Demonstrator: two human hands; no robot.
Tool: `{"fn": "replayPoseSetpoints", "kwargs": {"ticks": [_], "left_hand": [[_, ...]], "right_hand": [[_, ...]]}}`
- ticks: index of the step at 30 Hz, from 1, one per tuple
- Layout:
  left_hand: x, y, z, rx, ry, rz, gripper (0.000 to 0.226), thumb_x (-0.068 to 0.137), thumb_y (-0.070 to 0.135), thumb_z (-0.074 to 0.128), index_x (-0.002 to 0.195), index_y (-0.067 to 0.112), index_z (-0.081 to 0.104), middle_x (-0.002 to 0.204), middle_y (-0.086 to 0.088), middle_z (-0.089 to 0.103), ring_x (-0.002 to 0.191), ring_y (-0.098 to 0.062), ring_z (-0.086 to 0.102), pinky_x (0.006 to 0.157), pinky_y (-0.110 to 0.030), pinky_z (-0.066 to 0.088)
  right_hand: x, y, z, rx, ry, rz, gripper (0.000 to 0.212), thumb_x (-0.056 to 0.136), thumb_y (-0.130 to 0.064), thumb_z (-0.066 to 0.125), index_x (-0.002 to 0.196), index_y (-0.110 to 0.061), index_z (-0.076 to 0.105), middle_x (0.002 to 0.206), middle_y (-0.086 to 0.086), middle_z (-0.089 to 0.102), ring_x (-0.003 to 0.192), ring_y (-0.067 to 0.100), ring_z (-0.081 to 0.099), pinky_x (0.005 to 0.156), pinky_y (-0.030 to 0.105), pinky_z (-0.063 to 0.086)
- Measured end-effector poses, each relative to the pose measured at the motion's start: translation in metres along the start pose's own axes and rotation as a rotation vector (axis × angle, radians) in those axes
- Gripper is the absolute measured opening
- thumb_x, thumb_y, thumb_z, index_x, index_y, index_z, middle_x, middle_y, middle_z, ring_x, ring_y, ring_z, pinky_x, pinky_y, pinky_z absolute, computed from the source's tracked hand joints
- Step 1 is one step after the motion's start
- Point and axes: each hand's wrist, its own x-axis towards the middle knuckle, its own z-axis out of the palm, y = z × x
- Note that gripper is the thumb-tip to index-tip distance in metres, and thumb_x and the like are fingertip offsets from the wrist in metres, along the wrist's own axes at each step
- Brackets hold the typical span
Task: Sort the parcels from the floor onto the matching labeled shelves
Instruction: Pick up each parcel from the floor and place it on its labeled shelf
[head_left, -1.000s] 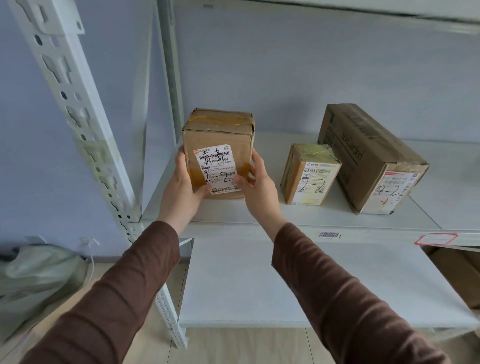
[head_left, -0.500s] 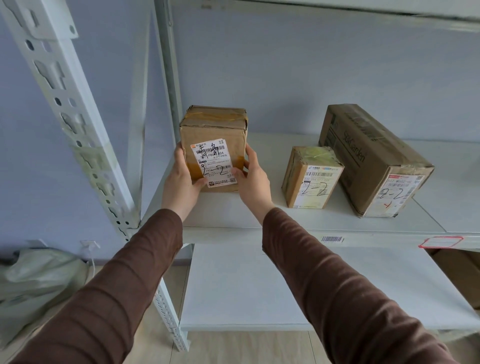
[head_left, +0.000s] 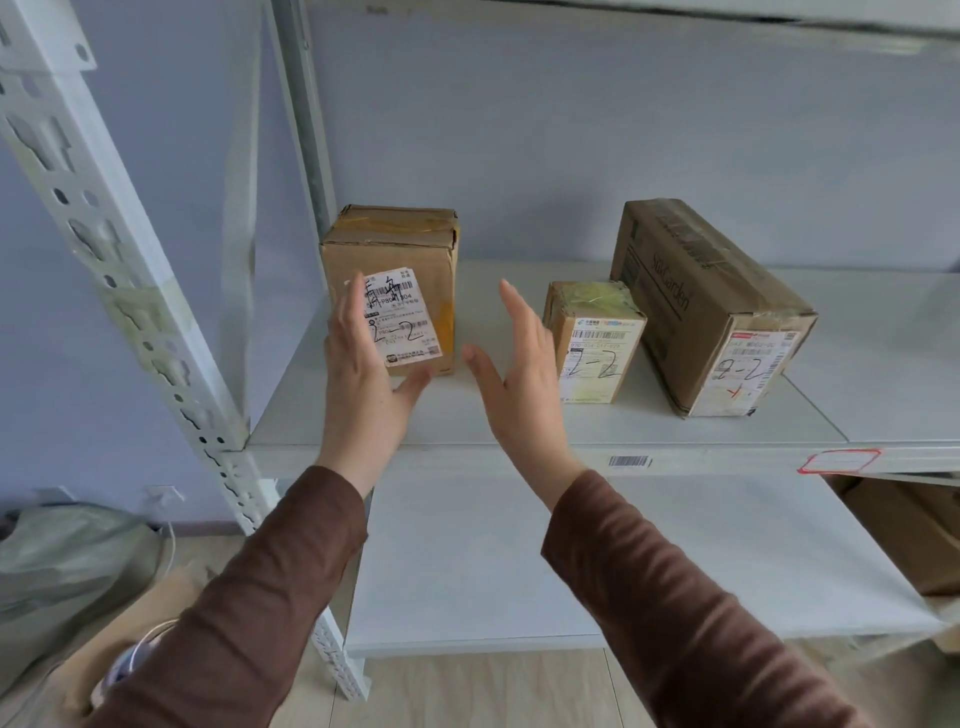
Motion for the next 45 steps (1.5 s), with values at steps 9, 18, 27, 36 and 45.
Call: {"fn": "replayPoseSetpoints", "kwargs": {"ticks": [9, 18, 27, 36, 45], "left_hand": [[-0.017, 0.06, 0.082, -0.069, -0.291, 0.089, 0.1, 0.091, 0.025, 0.076, 0.163, 0.013, 0.009, 0.166, -0.008, 0.021, 0.154, -0.019, 0.023, 0.12, -0.014, 0.016], [0.0, 0.059, 0.144, -0.063, -0.447, -0.124, 0.09, 0.095, 0.027, 0.071, 0.162, 0.03, 0.01, 0.158, -0.007, 0.041, 0.138, -0.026, 0.05, 0.113, -0.042, 0.044], [0.03, 0.052, 0.166, -0.006, -0.419, -0.197, 0.084, 0.093, 0.016, 0.07, 0.156, 0.03, 0.016, 0.143, -0.002, 0.061, 0.122, -0.025, 0.064, 0.104, -0.04, 0.051], [0.041, 0.045, 0.176, 0.014, -0.411, -0.214, 0.084, 0.094, 0.015, 0.071, 0.157, 0.025, 0.016, 0.145, -0.005, 0.059, 0.125, -0.026, 0.062, 0.104, -0.034, 0.049], [0.004, 0.072, 0.147, -0.071, -0.284, -0.078, 0.1, 0.093, 0.029, 0.075, 0.164, 0.024, 0.005, 0.172, -0.003, 0.01, 0.158, -0.018, 0.013, 0.127, -0.036, 0.021]], "right_hand": [[-0.027, 0.06, -0.082, -0.039, 0.233, 0.113, 0.065, 0.1, -0.03, 0.066, 0.157, -0.018, 0.035, 0.163, 0.0, 0.034, 0.15, 0.012, 0.025, 0.121, 0.024, 0.021], [0.016, 0.118, -0.089, 0.027, -0.081, 0.404, 0.071, 0.093, -0.03, 0.071, 0.155, -0.021, 0.036, 0.135, -0.006, 0.065, 0.123, 0.018, 0.063, 0.104, 0.046, 0.051], [0.055, 0.139, -0.078, 0.135, -0.154, 0.41, 0.06, 0.099, -0.017, 0.064, 0.151, -0.024, 0.035, 0.124, -0.009, 0.067, 0.114, 0.014, 0.065, 0.1, 0.037, 0.052], [0.069, 0.144, -0.069, 0.16, -0.174, 0.432, 0.064, 0.099, -0.018, 0.063, 0.153, -0.027, 0.03, 0.125, -0.011, 0.064, 0.115, 0.014, 0.063, 0.107, 0.043, 0.05], [0.016, 0.102, -0.097, -0.015, -0.034, 0.192, 0.075, 0.099, -0.019, 0.065, 0.161, -0.018, 0.023, 0.161, 0.007, 0.041, 0.146, 0.024, 0.041, 0.116, 0.033, 0.037]]}}
